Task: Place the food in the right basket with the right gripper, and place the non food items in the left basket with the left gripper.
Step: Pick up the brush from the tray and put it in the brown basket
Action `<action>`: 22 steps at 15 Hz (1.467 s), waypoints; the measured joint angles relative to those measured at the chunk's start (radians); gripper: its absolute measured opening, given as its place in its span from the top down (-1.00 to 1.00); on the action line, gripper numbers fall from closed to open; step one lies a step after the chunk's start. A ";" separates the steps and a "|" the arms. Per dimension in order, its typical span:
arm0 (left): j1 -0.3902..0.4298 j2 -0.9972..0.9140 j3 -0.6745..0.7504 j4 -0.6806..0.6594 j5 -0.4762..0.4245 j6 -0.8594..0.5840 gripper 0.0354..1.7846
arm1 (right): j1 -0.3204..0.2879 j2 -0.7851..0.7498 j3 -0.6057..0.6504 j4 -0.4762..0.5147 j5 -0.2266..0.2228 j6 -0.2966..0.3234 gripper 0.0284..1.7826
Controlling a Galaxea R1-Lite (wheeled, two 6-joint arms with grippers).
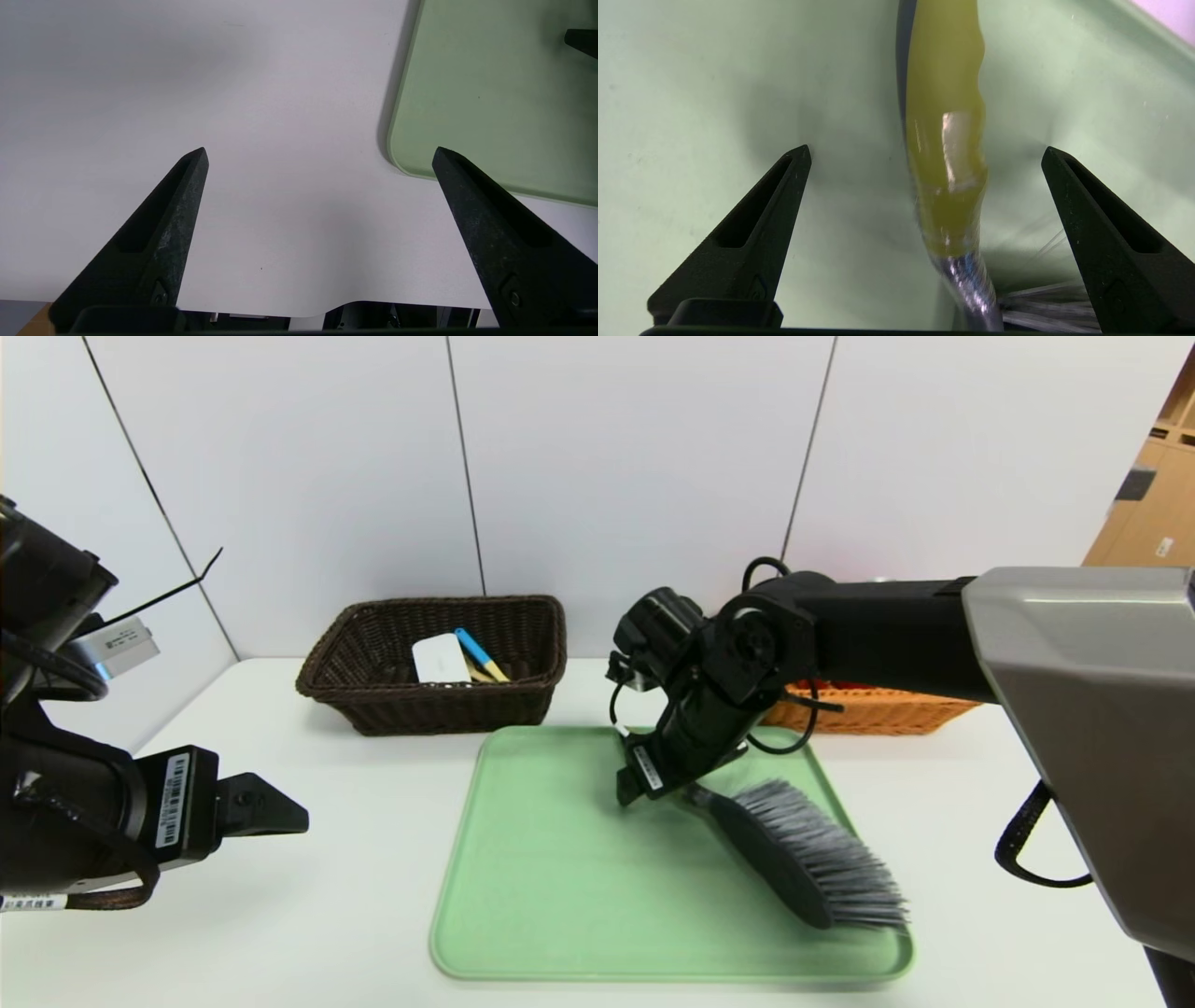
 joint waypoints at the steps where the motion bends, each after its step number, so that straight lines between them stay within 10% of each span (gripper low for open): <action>1: 0.000 0.000 0.002 -0.001 0.000 0.000 -0.89 | -0.001 0.006 0.000 -0.019 -0.006 0.000 -0.92; 5: -0.001 0.000 0.006 -0.002 0.001 0.000 -0.89 | -0.007 0.017 -0.001 -0.034 -0.009 -0.002 -0.83; 13: 0.000 0.000 0.007 -0.002 0.001 -0.001 -0.89 | -0.007 0.020 0.000 -0.027 -0.006 -0.003 0.52; 22: 0.001 0.000 0.004 -0.002 0.005 -0.002 -0.89 | 0.000 -0.003 0.001 -0.044 0.000 0.012 0.52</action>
